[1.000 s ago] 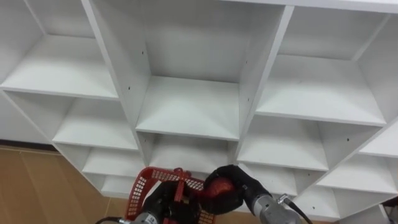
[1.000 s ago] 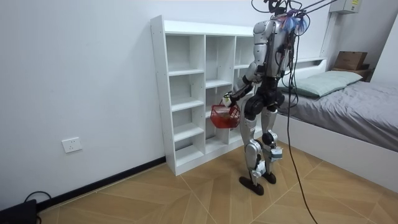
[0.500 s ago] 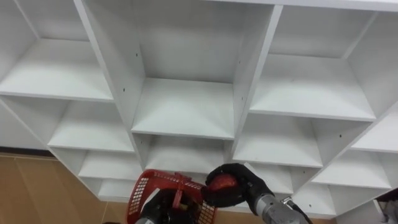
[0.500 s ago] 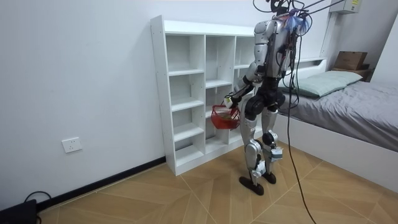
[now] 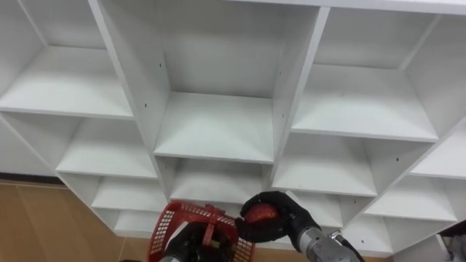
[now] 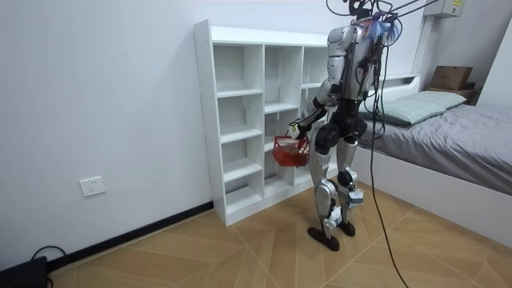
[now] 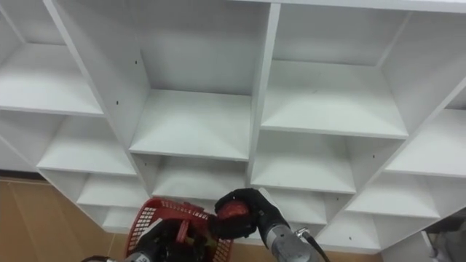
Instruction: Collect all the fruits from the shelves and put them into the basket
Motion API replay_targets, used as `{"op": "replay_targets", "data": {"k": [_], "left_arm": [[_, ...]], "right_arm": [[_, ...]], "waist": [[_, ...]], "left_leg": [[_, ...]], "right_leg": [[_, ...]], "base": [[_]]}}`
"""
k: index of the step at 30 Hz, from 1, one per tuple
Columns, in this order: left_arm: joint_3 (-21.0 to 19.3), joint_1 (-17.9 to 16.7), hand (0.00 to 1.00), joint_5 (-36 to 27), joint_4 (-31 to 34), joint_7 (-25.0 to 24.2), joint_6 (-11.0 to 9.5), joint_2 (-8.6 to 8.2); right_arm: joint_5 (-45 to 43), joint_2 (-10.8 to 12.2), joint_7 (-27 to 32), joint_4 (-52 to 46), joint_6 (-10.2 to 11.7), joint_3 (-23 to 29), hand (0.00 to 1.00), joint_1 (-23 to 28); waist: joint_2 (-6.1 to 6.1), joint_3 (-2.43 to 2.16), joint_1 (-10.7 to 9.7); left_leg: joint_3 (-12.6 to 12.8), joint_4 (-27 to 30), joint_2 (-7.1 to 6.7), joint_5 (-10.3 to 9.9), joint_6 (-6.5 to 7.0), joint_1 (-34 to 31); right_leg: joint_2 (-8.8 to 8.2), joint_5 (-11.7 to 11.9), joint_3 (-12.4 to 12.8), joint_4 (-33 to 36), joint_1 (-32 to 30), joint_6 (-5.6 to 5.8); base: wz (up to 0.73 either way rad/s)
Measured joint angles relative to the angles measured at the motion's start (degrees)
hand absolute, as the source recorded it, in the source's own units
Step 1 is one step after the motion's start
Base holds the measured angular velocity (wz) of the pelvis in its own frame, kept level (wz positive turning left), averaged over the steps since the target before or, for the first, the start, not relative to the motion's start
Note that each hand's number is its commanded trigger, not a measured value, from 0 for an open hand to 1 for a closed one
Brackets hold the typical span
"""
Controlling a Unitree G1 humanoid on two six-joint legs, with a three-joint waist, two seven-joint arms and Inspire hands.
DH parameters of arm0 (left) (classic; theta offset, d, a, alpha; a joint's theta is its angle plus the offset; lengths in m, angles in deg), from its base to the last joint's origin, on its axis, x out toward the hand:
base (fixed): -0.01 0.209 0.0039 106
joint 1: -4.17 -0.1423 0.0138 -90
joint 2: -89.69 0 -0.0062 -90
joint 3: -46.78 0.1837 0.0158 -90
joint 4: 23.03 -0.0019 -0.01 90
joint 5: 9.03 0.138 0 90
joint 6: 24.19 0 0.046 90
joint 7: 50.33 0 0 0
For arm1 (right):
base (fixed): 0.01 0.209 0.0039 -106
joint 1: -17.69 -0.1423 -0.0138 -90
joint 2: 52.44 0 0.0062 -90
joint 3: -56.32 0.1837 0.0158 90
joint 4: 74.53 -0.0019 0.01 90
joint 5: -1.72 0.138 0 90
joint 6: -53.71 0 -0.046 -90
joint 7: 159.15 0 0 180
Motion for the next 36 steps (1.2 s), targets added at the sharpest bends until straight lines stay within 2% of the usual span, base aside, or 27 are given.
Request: {"op": "replay_targets", "data": {"k": [10, 16, 23, 31, 36], "left_arm": [[0.1, 0.0, 1.00, -0.1, 0.1, 0.1, 0.0, 0.06], [-0.4, 0.0, 1.00, -2.2, 1.7, 1.0, 0.0, -0.01], [-0.5, 0.1, 1.00, -2.2, 2.9, 3.2, 0.0, -0.46], [-0.4, 0.8, 1.00, -2.3, 2.9, 6.2, 0.0, -1.23], [-0.3, 1.2, 1.00, -3.6, 2.8, 6.6, 0.0, -1.91]], "right_arm": [[1.6, 0.5, -0.8, 3.1, 0.0, -0.7, 1.00, -0.4], [7.6, 1.5, 0.0, 4.2, 0.0, -0.5, 1.00, -0.1], [8.0, 1.6, 0.1, 4.2, 0.0, -0.3, 1.00, -0.1], [8.0, 1.6, -0.1, 6.1, 0.0, -0.9, 1.00, -0.1], [8.0, 1.7, -0.1, 6.3, 0.0, -1.7, 1.00, -0.1]], "waist": [[-0.12, -0.11, -0.5], [0.75, 0.36, -0.7], [1.44, 0.18, -0.9], [2.19, 0.41, -1.0], [2.18, 0.42, -1.0]], "left_leg": [[0.1, 0.0, 0.02, 0.0, 0.00, 0.1], [0.1, -0.1, 0.08, -0.1, 0.00, 0.0], [0.2, -0.1, 0.10, -0.2, -0.01, 0.0], [0.1, -0.1, 0.10, -0.2, 0.01, 0.0], [0.2, -0.1, 0.10, -0.2, 0.00, 0.0]], "right_leg": [[0.03, 0.0, 0.2, 0.0, -0.1, -0.04], [0.07, 0.1, 0.1, 0.1, 0.0, -0.07], [0.09, 0.1, 0.1, 0.1, 0.1, -0.07], [0.09, 0.1, 0.1, 0.1, 0.1, -0.07], [0.10, 0.1, 0.1, 0.1, 0.1, -0.07]], "base": [[0.00], [0.00], [0.00], [0.00], [0.00]]}}
